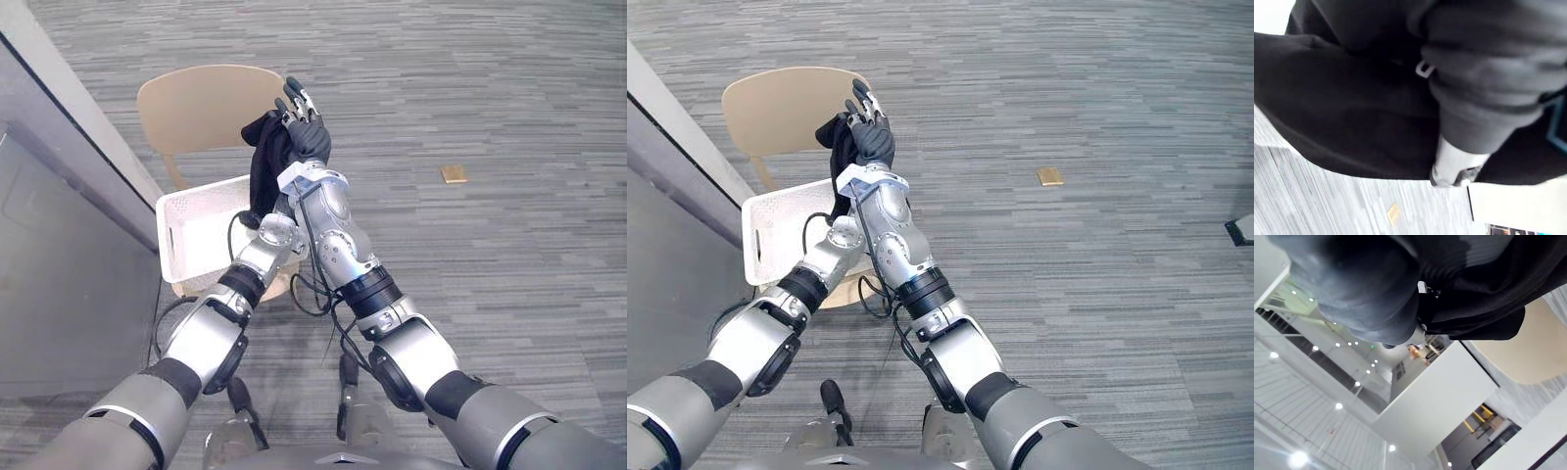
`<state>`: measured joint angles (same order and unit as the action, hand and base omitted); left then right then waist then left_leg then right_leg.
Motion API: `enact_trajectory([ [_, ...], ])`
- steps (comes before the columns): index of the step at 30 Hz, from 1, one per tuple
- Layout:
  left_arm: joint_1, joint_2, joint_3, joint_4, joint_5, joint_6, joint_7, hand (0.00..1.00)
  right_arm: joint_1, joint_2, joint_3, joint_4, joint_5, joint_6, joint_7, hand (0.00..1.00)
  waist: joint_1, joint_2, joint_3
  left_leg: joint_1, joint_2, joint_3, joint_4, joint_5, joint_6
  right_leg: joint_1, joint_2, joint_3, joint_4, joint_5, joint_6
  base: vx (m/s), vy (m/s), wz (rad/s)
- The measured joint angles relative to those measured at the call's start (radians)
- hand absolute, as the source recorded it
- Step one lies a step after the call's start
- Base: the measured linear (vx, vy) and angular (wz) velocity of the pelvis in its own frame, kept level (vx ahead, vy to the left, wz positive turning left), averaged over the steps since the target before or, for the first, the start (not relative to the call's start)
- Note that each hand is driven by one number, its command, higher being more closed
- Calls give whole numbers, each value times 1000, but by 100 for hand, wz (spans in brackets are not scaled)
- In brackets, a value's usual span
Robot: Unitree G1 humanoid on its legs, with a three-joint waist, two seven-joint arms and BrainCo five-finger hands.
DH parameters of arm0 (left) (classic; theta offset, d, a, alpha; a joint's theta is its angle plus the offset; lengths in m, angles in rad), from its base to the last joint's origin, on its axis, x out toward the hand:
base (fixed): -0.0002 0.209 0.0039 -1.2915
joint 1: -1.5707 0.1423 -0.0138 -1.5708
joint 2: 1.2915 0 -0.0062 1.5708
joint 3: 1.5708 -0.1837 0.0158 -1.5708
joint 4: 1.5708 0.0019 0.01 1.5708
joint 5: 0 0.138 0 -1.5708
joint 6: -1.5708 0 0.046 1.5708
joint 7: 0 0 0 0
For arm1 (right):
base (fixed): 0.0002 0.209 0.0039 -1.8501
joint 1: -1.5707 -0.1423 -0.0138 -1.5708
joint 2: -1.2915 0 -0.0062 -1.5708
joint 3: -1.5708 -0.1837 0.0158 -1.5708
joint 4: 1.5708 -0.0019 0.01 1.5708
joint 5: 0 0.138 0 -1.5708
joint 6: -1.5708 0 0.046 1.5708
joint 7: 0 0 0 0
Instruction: Pick up the laundry basket with both hands and put the clothes into the washing machine.
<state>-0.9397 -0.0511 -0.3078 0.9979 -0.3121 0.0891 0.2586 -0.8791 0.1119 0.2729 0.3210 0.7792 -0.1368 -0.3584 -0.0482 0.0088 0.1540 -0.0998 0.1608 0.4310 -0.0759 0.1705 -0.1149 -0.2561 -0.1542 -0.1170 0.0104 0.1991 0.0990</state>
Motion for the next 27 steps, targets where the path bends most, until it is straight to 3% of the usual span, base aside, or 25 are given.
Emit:
enact_trajectory([
  [10,85,-33,1,-85,-180,-65,34,100,1,0,16,-9,-7,-7,-18,100,-2,7,2,14,0,-46,-1,-5,-7,54,-2,-41,-24,-2,1,10,-5,12],
  [16,224,24,74,-215,-236,-78,42,100,40,-13,16,-23,-40,-7,-18,100,-4,15,-1,31,-4,-76,-1,-4,-6,107,-3,-69,-52,-1,3,15,-6,15],
  [17,246,40,81,-238,-243,-78,43,100,69,-20,17,-43,-41,-7,-13,0,-2,16,-2,38,-4,-81,-1,-5,-7,120,-3,-77,-60,-1,3,27,-14,15],
  [21,366,102,246,-382,-279,-102,48,100,260,-96,-2,-175,-52,4,32,0,3,22,-11,50,-7,-105,-1,-9,-7,157,1,-96,-80,-4,8,24,-15,17],
  [25,431,127,337,-455,-296,-120,46,100,401,-133,-15,-251,-78,33,91,0,13,33,-19,72,-9,-105,-1,-11,-3,184,1,-98,-91,-1,10,16,-4,1],
  [27,493,120,482,-480,-317,-131,65,100,518,-122,-115,-371,-80,31,115,0,9,41,-43,81,-11,-103,-3,-17,1,193,0,-104,-91,-7,15,18,-2,0],
])
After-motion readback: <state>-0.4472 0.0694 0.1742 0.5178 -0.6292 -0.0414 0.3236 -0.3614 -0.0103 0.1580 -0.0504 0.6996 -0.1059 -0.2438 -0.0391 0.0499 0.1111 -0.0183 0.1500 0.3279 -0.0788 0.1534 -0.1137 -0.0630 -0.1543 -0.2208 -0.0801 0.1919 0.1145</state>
